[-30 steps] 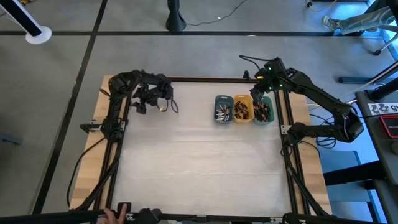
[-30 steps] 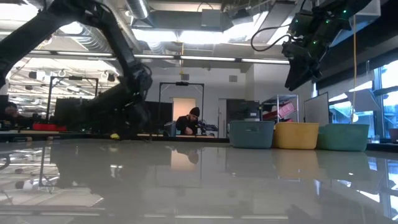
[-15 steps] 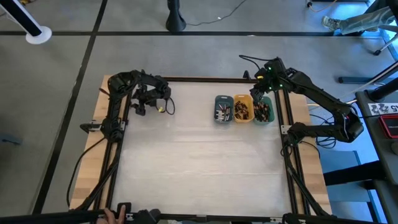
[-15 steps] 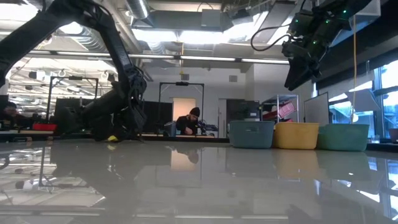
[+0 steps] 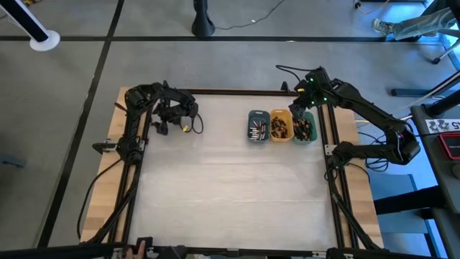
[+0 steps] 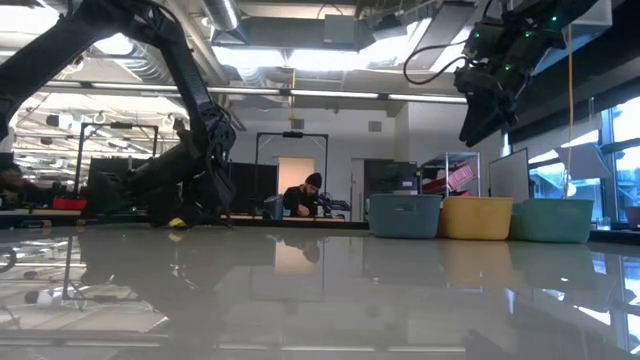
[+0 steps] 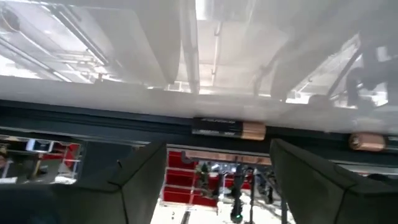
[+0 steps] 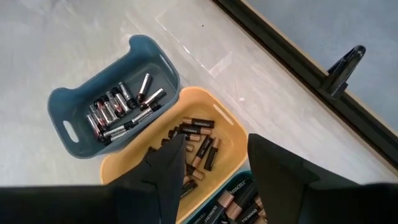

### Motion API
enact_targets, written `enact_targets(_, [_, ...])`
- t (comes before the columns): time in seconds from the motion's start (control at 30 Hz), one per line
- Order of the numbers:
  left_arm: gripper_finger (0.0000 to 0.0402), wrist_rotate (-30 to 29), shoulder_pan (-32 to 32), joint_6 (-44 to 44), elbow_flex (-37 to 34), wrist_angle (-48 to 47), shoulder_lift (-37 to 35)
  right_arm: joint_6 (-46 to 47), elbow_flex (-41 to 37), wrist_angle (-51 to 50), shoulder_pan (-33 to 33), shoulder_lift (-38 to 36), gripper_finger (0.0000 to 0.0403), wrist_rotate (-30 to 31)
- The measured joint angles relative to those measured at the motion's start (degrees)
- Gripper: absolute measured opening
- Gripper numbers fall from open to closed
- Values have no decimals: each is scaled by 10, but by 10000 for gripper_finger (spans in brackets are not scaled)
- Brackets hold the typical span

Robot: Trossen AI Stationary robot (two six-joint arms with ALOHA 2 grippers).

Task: Sort batteries
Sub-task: Put the black battery into the yellow bin

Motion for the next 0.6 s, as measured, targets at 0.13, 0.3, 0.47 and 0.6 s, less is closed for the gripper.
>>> enact_targets(0.13, [294,36,-10,2,0,-1,0,0,0,-4,0,0,177,-3])
enact_targets(0.3, [301,45,-12,28,0,4,0,0,0,-7,0,0,177,-20])
enact_targets(0.47, [301,43,-7,50,5,3,1,0,0,-7,0,0,177,-25])
enact_targets(0.6, [301,45,-4,57,7,4,1,0,0,-18,0,0,177,-25])
